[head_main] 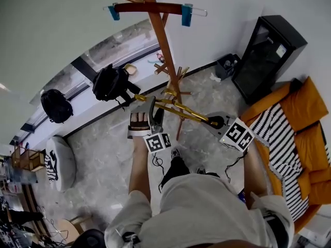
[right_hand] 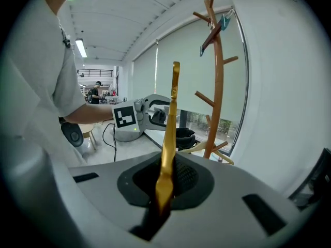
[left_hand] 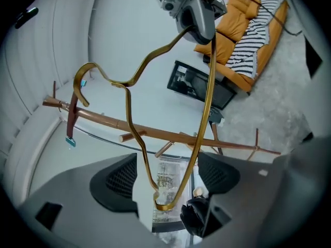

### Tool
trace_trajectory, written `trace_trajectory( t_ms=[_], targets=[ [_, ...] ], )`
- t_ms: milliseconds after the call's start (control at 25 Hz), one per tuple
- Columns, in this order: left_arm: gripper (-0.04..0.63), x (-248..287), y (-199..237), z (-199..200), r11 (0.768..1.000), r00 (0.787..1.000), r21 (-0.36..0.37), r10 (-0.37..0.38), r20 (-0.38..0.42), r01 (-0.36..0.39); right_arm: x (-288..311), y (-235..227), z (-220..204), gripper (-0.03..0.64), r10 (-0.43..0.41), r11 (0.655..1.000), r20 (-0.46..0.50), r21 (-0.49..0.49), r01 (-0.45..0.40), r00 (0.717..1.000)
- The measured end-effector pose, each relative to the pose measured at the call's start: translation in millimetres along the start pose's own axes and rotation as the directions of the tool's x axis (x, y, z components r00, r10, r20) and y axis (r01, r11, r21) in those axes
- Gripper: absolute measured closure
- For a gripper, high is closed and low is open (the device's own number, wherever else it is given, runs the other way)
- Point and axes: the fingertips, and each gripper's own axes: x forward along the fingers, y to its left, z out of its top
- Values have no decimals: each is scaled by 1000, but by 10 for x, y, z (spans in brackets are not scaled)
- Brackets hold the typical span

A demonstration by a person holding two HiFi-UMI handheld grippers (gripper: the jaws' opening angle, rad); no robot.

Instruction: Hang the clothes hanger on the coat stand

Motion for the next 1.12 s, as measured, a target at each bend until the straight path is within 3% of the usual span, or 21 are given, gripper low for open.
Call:
trace_trajectory(
  t_ms=[160,520,1120],
  targets=[
    [238,100,-51,-69,999,999,30,-31,-15,32,98,-88,26,606,20,999,-24,-30,-21,1000],
    [241,246,7,-285,999,998,10,-33,-50,34,333,-217,132,606,69,997,-30,-23,-69,997],
    [252,704,167,-453,998,997,7,-65,-45,66,610,-603,232,606,28,1000,-51,-8,-29,998]
  ],
)
